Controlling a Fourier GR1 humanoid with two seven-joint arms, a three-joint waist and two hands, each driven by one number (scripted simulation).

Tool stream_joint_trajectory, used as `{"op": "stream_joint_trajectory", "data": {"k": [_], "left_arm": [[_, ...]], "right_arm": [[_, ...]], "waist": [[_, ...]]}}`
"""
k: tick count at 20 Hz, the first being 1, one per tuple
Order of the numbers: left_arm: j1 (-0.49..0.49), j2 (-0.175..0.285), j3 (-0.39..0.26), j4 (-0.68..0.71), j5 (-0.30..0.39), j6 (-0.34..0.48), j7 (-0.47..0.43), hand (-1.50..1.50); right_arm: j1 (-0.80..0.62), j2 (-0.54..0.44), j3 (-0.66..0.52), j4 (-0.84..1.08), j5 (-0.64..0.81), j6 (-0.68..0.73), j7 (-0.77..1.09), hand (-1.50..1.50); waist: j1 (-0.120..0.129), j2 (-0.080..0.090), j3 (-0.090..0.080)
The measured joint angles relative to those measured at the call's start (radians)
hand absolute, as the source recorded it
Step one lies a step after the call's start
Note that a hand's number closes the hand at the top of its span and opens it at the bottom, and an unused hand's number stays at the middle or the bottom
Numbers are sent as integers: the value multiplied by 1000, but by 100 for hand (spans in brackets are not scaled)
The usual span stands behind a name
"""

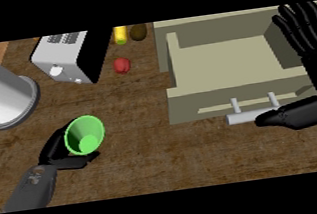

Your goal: Pick up the cup, place it into the drawer and close the drawer

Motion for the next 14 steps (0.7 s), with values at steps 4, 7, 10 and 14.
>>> {"op": "stream_joint_trajectory", "data": {"k": [4,7,10,14], "left_arm": [[13,-18,4,-45,-1,78,-73,150],[22,-25,33,-60,11,171,-116,150],[35,-56,111,-64,65,314,-131,150],[33,-109,220,-83,156,434,-158,150]], "right_arm": [[11,-3,-7,-5,2,-1,-3,-150],[8,-10,-17,0,-6,5,-1,-150],[18,-15,-22,-11,-11,8,6,-150],[23,-15,-31,-11,-15,3,10,-150]], "waist": [[4,-2,1],[9,-3,1],[12,-5,2],[21,-8,3]]}}
